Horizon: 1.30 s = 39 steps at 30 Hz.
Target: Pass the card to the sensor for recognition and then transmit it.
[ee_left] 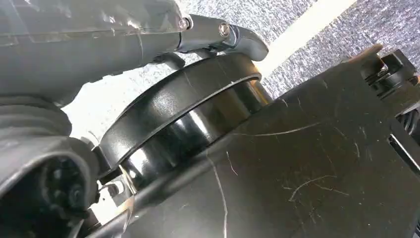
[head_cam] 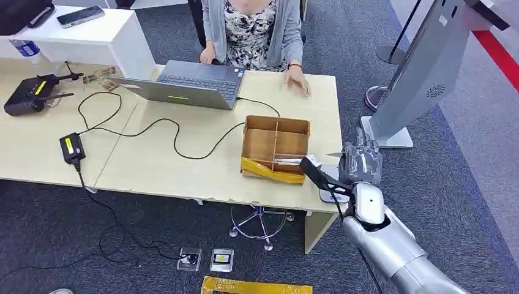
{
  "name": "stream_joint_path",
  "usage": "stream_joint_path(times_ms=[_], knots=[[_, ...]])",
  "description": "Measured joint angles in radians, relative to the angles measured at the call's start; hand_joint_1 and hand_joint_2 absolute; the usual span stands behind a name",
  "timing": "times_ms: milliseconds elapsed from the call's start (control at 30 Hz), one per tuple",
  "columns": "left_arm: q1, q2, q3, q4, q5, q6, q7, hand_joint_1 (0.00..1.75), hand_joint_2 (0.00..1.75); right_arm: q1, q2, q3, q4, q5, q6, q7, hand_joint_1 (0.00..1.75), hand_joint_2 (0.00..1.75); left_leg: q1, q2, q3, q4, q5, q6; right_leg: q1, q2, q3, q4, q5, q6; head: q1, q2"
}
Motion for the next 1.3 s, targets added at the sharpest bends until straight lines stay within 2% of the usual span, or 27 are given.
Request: stream_joint_path(times_ms=[667,1300], knots=[[0.0,0.0,0.0,0.0,0.0,0.01,0.011,0.0,0.0,0.059,-0.003,0.0,0.056,-0.07,0.015,-0.003,1.75,1.75,0.0,0.0,0.0,0.0,0.0,0.0,0.0,0.0,0.0,0.0,0.0,0.0,0.0,0.0],[0.001,-0.006,0.0,0.0,-0.018,0.012,-0.003,0.0,0.0,0.088,-0.05,-0.035,0.079,-0.127,0.028,0.012,1.75,1.75,0.0,0.002,0.002,0.0,0.0,0.0,0.0,0.001,0.001,-0.001,0.001,0.001,0.0,0.0]])
